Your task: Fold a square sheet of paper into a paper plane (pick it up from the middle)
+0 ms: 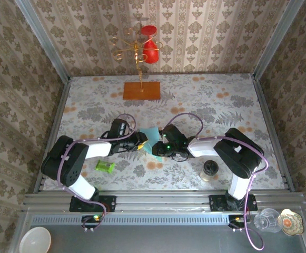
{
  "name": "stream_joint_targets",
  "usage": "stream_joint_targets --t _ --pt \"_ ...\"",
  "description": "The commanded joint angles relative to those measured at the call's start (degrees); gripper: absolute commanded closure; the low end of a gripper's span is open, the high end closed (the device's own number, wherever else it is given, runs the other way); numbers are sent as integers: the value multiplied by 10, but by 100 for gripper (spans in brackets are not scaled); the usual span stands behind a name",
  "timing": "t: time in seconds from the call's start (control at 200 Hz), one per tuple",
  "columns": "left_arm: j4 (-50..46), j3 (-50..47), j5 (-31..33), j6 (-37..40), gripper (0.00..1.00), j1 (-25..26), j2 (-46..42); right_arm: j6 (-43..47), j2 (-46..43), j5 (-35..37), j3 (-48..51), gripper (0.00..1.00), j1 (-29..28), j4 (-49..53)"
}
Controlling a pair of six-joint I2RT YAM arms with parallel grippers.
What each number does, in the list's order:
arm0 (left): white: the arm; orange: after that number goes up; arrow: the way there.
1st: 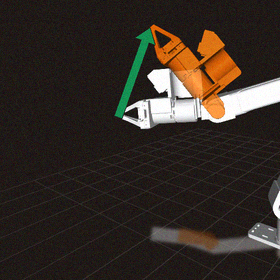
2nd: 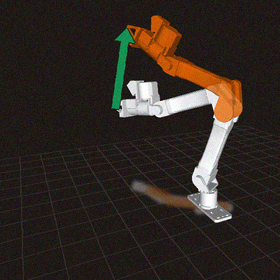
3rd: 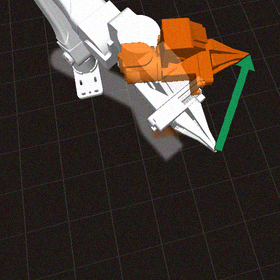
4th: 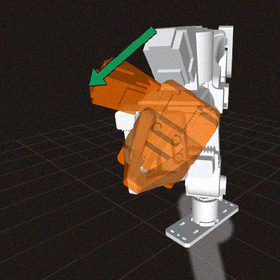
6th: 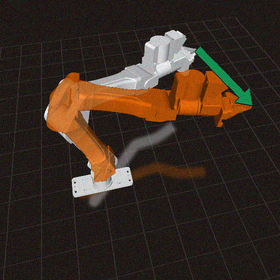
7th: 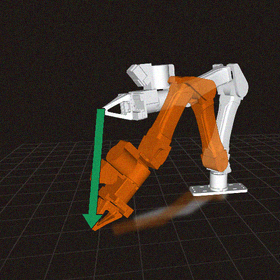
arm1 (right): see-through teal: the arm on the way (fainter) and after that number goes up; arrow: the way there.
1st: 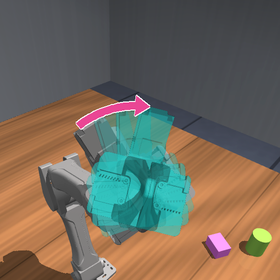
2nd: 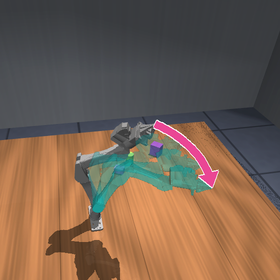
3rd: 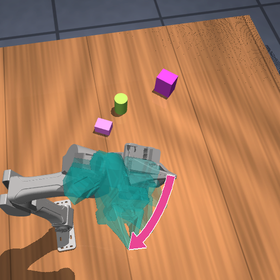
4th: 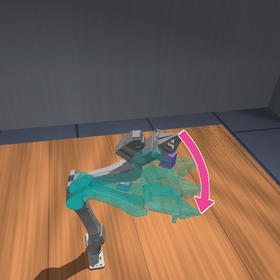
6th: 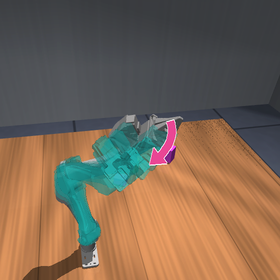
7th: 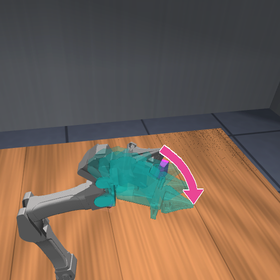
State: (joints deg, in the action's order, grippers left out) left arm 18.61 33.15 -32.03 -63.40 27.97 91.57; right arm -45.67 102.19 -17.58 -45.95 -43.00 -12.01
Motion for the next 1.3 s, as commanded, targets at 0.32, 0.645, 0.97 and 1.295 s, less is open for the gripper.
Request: stream_joint_targets --t 0.32,0.645,0.97,1.295 --pt "-3 35 -91 55 72 -39 72 3 14 9 20 75 5 20" --pt "-23 43 -95 72 89 -42 77 10 4 15 16 75 7 35" --pt "-88 51 -52 69 98 -27 9 87 -95 105 -8 63 -7 117" --pt "-189 97 16 70 99 8 -28 178 -120 343 -35 58 -126 178"
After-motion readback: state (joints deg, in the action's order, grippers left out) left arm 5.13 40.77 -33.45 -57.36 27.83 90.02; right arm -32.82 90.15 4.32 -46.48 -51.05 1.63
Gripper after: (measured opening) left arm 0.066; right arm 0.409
